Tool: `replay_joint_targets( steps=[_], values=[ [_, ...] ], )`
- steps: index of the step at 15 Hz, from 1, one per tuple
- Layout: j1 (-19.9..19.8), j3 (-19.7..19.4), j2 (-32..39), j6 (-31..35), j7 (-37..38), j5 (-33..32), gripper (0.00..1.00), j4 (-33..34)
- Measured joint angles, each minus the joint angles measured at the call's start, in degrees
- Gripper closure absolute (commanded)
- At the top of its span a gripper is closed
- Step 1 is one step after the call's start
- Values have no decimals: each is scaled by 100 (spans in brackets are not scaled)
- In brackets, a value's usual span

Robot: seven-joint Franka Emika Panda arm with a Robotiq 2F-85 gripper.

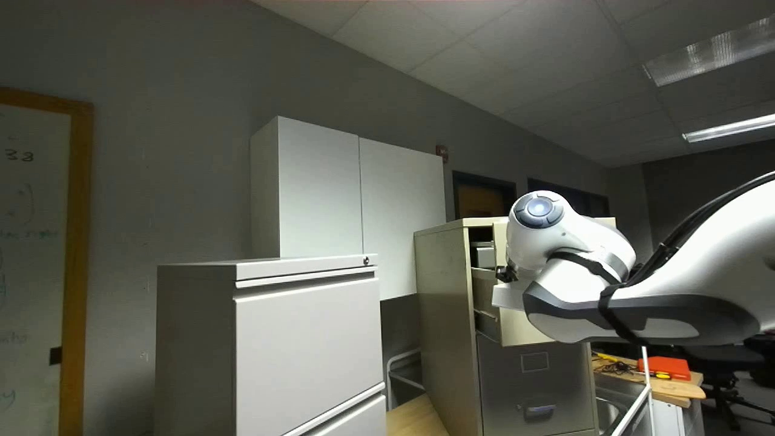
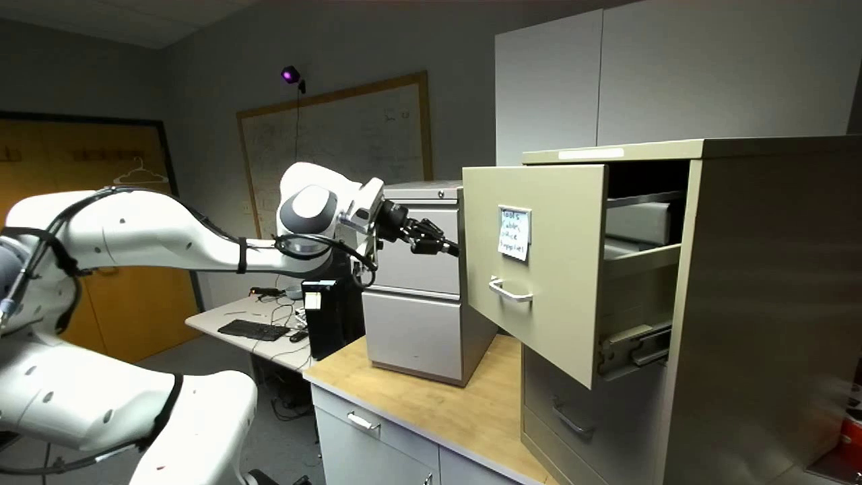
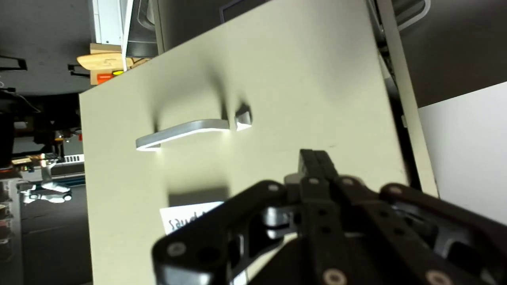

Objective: Close the top drawer of the beige file cabinet

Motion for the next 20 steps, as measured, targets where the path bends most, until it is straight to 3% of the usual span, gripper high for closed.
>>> replay_joint_targets(
  steps=[4,14,20],
  values=[
    [-360,299,640,250,-2,-62,100,418],
    [-874,752,1896,-218,58,-582,100,1576],
    [-1443,1243,2757,-314,69,-619,100,2356]
  ],
)
